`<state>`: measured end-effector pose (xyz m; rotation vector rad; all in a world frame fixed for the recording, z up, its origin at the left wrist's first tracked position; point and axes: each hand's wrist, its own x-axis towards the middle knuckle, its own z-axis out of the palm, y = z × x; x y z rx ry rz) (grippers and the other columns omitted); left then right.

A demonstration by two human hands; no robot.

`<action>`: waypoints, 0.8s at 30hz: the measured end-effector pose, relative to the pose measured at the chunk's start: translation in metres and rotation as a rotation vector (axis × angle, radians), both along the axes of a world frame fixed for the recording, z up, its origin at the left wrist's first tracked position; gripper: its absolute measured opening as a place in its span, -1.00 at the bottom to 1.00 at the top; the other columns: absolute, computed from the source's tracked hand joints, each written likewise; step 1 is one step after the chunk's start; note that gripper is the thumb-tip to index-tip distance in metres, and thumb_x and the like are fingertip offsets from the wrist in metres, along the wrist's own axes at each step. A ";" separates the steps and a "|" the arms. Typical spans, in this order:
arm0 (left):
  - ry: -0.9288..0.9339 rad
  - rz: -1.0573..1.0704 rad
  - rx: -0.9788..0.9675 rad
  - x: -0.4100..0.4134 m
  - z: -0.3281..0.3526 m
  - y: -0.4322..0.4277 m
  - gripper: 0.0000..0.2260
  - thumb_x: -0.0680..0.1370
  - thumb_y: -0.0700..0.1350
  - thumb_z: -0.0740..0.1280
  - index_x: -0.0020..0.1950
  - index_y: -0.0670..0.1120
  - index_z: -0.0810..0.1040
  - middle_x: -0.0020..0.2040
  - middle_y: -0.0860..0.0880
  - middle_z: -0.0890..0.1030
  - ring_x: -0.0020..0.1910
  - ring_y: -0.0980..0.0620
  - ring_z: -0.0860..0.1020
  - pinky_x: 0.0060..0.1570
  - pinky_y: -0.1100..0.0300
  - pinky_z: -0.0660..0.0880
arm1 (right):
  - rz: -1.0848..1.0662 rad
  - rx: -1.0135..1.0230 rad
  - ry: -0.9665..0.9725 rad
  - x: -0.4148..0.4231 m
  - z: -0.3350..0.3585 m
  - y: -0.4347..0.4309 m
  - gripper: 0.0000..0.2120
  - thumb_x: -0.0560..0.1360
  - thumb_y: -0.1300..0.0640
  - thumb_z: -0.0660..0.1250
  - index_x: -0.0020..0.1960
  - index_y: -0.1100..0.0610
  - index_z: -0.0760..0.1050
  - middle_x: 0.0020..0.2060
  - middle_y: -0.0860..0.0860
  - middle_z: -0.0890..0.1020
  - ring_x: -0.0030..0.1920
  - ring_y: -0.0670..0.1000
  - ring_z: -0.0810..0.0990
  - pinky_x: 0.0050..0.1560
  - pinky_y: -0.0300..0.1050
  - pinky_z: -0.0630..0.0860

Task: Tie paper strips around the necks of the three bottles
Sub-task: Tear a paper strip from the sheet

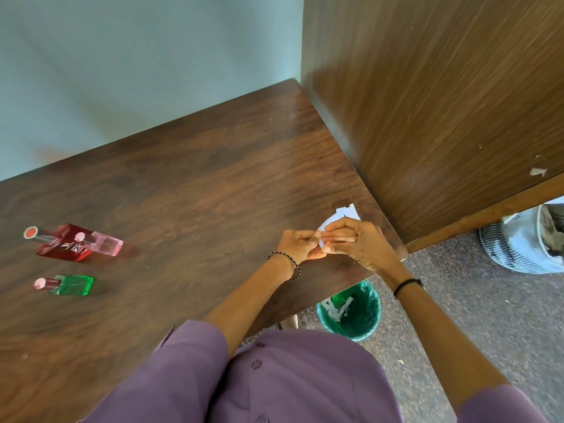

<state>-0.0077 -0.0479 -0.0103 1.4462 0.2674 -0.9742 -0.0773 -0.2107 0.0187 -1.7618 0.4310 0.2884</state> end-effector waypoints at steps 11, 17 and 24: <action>-0.027 -0.017 -0.005 0.000 -0.004 0.003 -0.77 0.61 -0.29 0.32 0.18 -0.42 0.57 -0.05 -0.24 0.64 -0.33 0.08 0.70 -0.12 0.19 0.67 | 0.050 -0.052 -0.012 0.001 0.001 0.000 -0.64 0.36 0.11 0.62 0.12 0.05 0.66 0.01 -0.05 0.76 0.09 -0.08 0.72 0.26 0.03 0.60; -0.044 -0.025 0.031 0.001 -0.004 0.002 -0.78 0.61 -0.28 0.33 0.20 -0.39 0.59 -0.09 -0.18 0.67 -0.31 0.12 0.68 -0.14 0.26 0.66 | 0.032 -0.043 -0.012 0.000 0.003 0.005 -0.59 0.31 0.22 0.64 0.12 0.08 0.65 -0.01 -0.05 0.76 0.05 -0.11 0.73 0.22 -0.04 0.62; -0.039 -0.033 0.012 -0.001 -0.005 0.005 -0.75 0.61 -0.28 0.32 0.20 -0.43 0.56 0.00 -0.29 0.64 -0.31 0.06 0.71 -0.13 0.23 0.67 | 0.046 -0.070 -0.021 0.000 -0.001 0.003 -0.67 0.40 0.16 0.59 0.15 0.07 0.67 0.03 -0.05 0.76 0.08 -0.12 0.72 0.25 -0.05 0.60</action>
